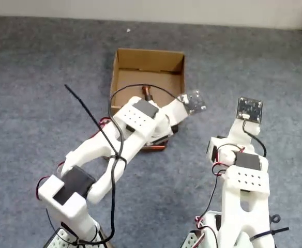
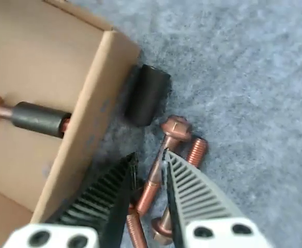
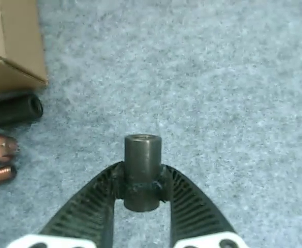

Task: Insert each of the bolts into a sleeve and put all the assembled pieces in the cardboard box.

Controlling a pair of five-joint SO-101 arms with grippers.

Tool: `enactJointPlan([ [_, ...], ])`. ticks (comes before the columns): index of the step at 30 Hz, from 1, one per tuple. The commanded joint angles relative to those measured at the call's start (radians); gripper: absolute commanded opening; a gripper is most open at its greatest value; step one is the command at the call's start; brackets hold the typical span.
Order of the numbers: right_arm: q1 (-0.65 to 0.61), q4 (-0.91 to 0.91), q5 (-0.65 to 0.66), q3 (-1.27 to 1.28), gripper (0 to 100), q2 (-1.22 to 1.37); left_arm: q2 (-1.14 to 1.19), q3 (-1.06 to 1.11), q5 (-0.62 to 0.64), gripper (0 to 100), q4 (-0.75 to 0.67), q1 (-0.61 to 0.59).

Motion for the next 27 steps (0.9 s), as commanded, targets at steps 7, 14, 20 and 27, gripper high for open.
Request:
enactJointPlan([
  [7, 0.012, -0.018, -0.012, -0.012, 0.6, -0.027, 0.185, -0.177, -0.028, 10, 0.032, 0.013],
  [14, 0.012, -0.018, -0.012, -0.012, 0.6, -0.027, 0.291, -0.321, -0.028, 9, 0.169, 0.01],
  [20, 0.01, -0.018, -0.012, -0.01, 0.6, -0.027, 0.205, -0.367, 0.052, 10, 0.255, 0.013],
  [27, 0.008, -0.018, -0.012, -0.01, 0.6, -0.027, 0.125, -0.257, 0.054, 10, 0.255, 0.025],
])
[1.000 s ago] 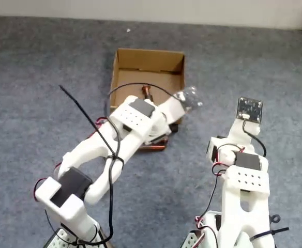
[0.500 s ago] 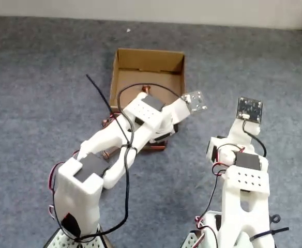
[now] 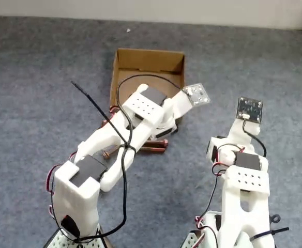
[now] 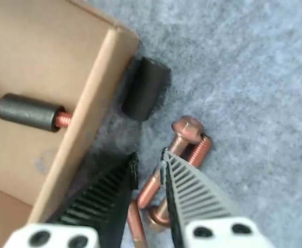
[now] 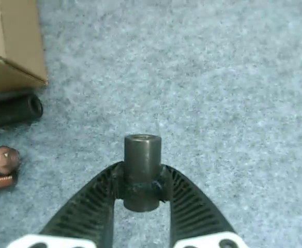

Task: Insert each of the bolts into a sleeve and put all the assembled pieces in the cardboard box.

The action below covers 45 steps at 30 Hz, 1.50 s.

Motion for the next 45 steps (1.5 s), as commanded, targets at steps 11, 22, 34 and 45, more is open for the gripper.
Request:
enactJointPlan([
  [11, 0.008, -0.018, -0.011, -0.01, 0.6, -0.027, 0.008, 0.131, -0.026, 10, -0.153, 0.056],
  [22, 0.007, -0.018, -0.009, -0.004, 0.6, -0.027, 0.265, -0.209, -0.006, 8, 0.04, 0.021],
  [34, 0.012, -0.018, -0.011, -0.005, 0.6, -0.027, 0.168, -0.194, 0.051, 0, 0.112, 0.019],
  [45, 0.007, -0.018, -0.011, -0.012, 0.6, -0.027, -0.262, 0.177, 0.066, 0, -0.038, 0.01],
])
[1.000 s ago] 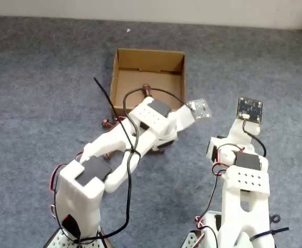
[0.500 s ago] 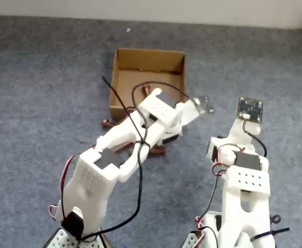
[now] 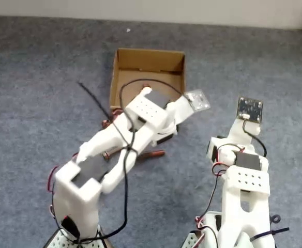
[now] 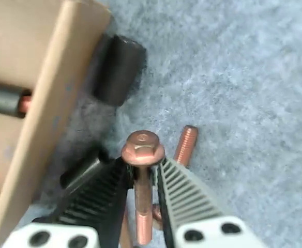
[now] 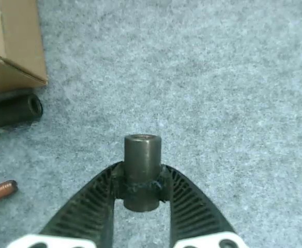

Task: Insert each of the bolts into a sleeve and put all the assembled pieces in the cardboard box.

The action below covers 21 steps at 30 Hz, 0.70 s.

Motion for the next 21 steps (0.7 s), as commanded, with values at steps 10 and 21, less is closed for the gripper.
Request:
enactJointPlan([
  [10, -0.067, -0.018, -0.012, -0.019, 0.6, -0.041, -0.835, 0.512, 0.137, 0, -0.219, -0.094],
  [21, -0.354, -0.016, -0.011, -0.03, 0.6, -0.438, -1.465, 0.855, 0.262, 0, -0.296, -0.208],
])
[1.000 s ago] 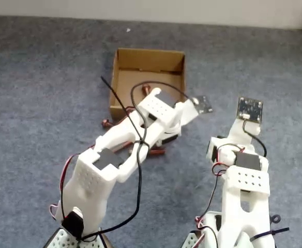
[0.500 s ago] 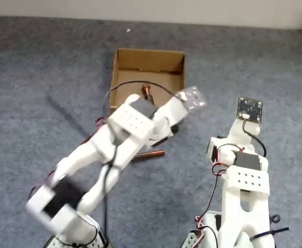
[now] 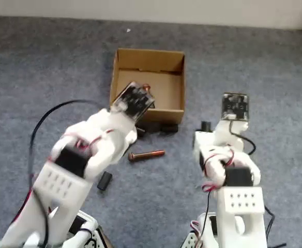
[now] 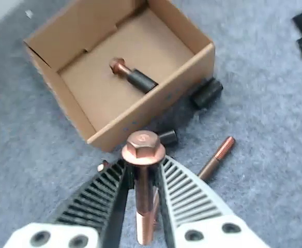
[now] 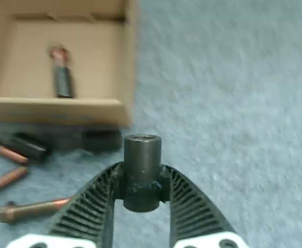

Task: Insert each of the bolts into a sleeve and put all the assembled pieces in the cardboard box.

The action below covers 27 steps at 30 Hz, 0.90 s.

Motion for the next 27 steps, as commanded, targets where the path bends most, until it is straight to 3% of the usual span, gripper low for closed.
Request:
enactJointPlan([
  [1, -0.139, -0.016, -0.011, -0.03, 0.6, -0.136, -0.283, 0.087, 0.077, 0, -0.051, -0.054],
  [5, -0.285, -0.022, -0.006, -0.03, 0.6, -0.191, -0.464, 0.176, 0.155, 0, -0.094, -0.108],
  [15, -0.608, -0.045, -0.005, -0.03, 0.6, -0.196, -0.863, 0.321, 0.278, 0, -0.212, -0.11],
  [22, -0.676, -0.334, -0.005, 0.166, 0.5, -0.197, -0.928, 0.271, 0.368, 1, -0.215, -0.154],
  [27, -0.674, -0.575, -0.005, 0.317, 0.5, -0.197, -0.923, 0.259, 0.41, 1, -0.292, -0.17],
])
